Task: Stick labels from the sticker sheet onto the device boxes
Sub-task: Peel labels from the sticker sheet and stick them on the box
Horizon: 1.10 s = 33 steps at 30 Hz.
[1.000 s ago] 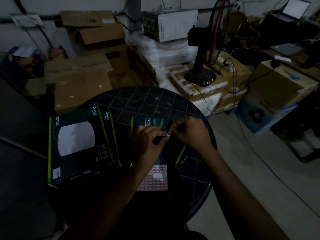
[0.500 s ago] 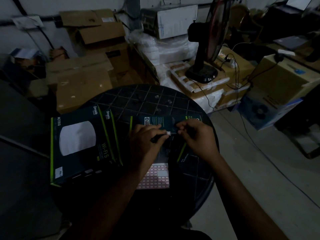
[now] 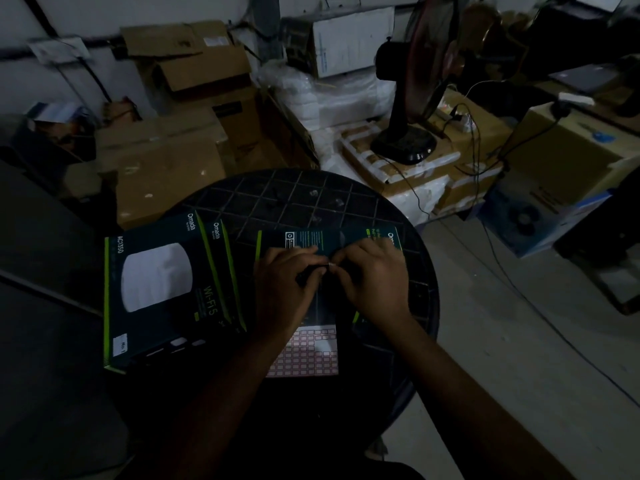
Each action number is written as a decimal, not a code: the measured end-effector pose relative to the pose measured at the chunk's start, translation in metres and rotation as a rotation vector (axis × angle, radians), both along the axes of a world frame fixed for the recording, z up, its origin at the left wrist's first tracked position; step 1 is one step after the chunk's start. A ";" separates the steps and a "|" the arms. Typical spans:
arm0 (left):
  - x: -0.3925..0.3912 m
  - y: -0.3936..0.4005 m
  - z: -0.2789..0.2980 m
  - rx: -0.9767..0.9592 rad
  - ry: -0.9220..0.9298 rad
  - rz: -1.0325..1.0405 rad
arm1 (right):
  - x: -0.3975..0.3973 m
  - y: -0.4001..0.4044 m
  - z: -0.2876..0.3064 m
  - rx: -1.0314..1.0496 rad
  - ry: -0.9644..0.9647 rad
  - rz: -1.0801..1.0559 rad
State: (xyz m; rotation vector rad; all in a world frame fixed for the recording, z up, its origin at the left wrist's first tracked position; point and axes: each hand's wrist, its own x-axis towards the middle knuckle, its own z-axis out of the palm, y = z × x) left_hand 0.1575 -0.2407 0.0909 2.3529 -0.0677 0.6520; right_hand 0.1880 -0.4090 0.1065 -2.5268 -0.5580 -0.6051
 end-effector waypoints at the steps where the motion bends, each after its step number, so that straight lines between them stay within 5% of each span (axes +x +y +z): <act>1: -0.001 0.001 -0.001 0.000 0.000 -0.001 | 0.000 -0.004 0.000 0.085 0.046 0.021; 4: -0.002 0.001 0.001 -0.008 0.012 -0.007 | 0.001 -0.018 -0.001 0.222 0.123 0.099; 12: -0.004 -0.005 0.001 0.089 0.010 0.036 | 0.000 -0.007 -0.006 0.108 -0.059 0.089; 33: 0.001 0.005 -0.009 0.226 -0.119 -0.042 | -0.002 -0.015 -0.006 0.112 -0.074 0.117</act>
